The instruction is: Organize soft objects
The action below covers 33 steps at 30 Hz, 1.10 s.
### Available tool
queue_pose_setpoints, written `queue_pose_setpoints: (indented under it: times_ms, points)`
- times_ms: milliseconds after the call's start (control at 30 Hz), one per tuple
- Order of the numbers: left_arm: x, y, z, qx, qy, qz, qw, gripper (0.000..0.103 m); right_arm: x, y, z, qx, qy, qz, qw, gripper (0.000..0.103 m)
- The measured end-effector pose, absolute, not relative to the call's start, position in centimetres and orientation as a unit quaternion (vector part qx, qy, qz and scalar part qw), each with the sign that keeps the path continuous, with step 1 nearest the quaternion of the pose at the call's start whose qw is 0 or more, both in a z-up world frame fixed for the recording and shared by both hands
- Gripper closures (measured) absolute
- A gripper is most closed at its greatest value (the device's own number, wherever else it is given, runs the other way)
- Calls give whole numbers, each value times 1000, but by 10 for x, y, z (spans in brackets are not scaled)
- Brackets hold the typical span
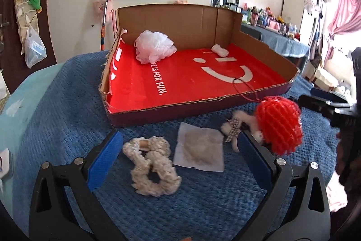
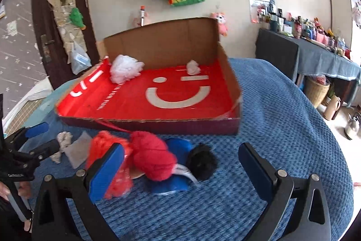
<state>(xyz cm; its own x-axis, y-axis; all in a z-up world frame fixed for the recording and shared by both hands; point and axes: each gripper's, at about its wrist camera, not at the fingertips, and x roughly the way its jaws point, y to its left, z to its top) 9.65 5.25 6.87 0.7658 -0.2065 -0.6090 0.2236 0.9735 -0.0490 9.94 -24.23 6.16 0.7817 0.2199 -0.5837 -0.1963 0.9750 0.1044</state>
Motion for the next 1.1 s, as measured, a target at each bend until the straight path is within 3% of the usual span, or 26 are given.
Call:
queue_pose_setpoints:
  times_ms: [233,367,433,467,533,600,700,1100]
  points:
    - [112,74,60,3,370,-107,923,16,114,-268,55,35,345,88,934,0]
    - [115,78,52,4,386,-113,915,23,121,-279,46,44,366,94,925,9]
    - [118,78,46,5,399,-118,909,37,125,-281,41,47,376,98,920,19]
    - [120,77,42,2,407,-124,905,48,127,-281,39,50,380,102,918,29]
    - [123,77,34,-1,420,-124,899,51,134,-279,31,53,398,114,909,43]
    - [122,77,35,-1,412,-126,902,66,136,-276,27,66,409,141,899,72]
    - [120,78,40,-10,413,-136,901,70,131,-271,33,57,395,144,906,74]
    - [111,77,67,-6,378,-143,915,70,116,-272,70,58,344,150,925,74]
